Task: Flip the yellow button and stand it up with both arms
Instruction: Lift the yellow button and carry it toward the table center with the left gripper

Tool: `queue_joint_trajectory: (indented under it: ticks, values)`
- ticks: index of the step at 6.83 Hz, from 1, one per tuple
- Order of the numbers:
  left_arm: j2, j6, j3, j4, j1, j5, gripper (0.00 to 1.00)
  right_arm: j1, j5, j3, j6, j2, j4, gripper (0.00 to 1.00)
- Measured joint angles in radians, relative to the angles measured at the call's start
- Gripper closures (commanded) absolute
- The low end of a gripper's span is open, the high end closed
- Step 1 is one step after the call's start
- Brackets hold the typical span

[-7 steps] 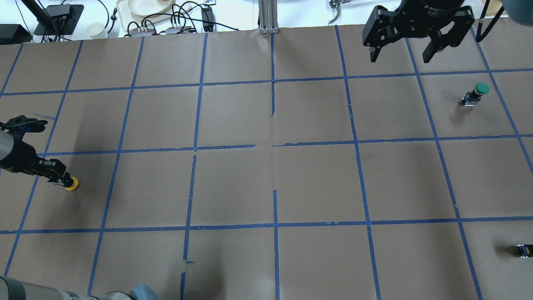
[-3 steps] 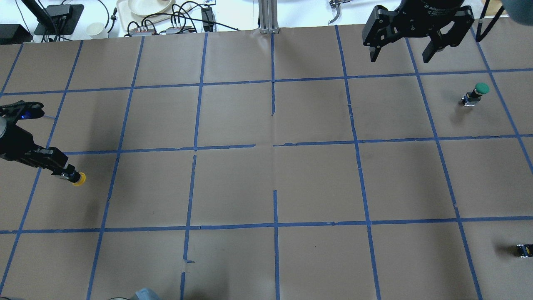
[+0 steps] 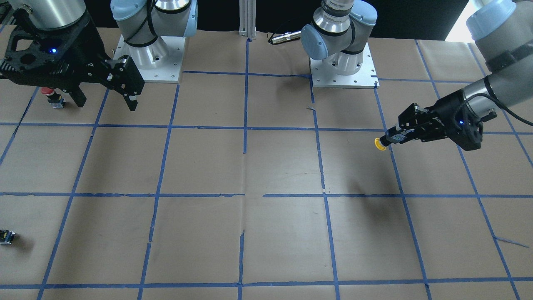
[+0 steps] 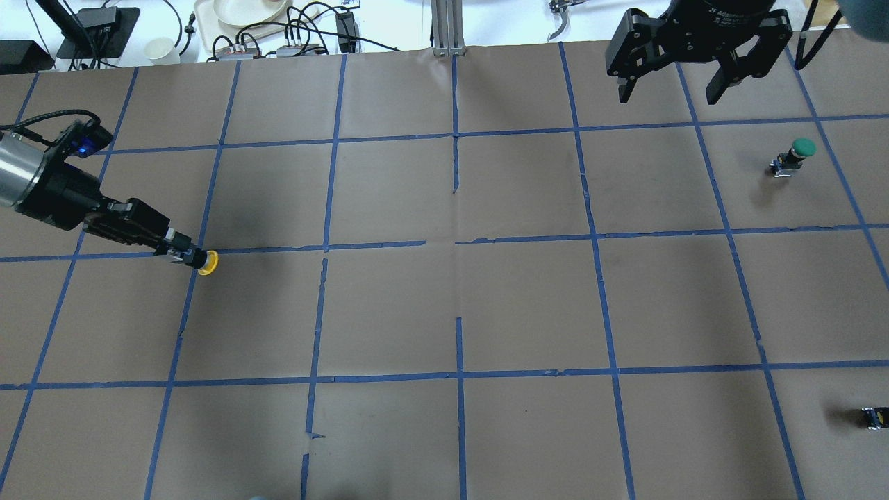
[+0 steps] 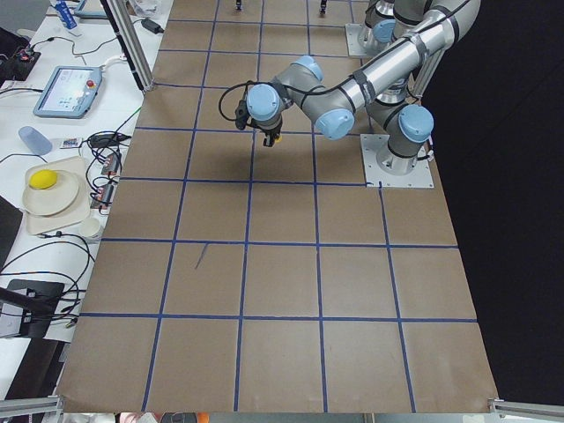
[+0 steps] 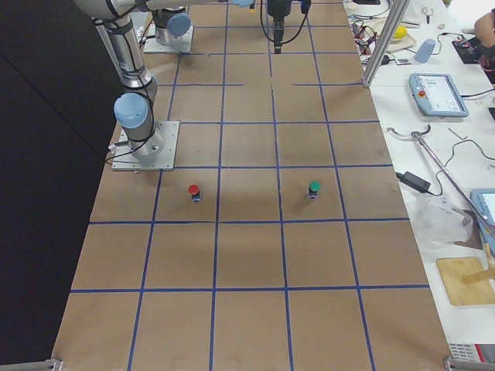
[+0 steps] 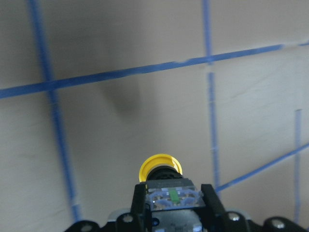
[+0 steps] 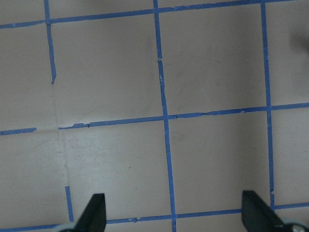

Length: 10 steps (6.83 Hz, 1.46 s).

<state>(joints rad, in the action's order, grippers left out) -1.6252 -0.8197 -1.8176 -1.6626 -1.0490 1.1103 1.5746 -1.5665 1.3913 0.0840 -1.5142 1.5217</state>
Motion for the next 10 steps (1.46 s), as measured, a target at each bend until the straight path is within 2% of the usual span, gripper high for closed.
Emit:
queue_joint_trajectory:
  ticks: [2,4,6,8,10]
  values:
    - [0.053,0.006,0.004,-0.14,-0.109,-0.228,0.79,-0.029,0.031,-0.003,0.0,-0.001,-0.003,0.01]
    - [0.077,0.006,-0.004,-0.248,-0.201,-0.452,0.79,-0.14,0.165,-0.004,0.001,-0.018,-0.095,0.01]
    - [0.083,0.008,-0.014,-0.3,-0.278,-0.649,0.8,-0.285,0.331,-0.005,-0.007,-0.036,-0.288,0.01]
    - [0.086,0.009,-0.023,-0.336,-0.333,-0.805,0.8,-0.392,0.447,-0.003,-0.008,-0.048,-0.49,0.01]
    - [0.099,0.007,-0.079,-0.35,-0.387,-0.984,0.8,-0.445,0.611,0.007,-0.062,-0.053,-0.711,0.01]
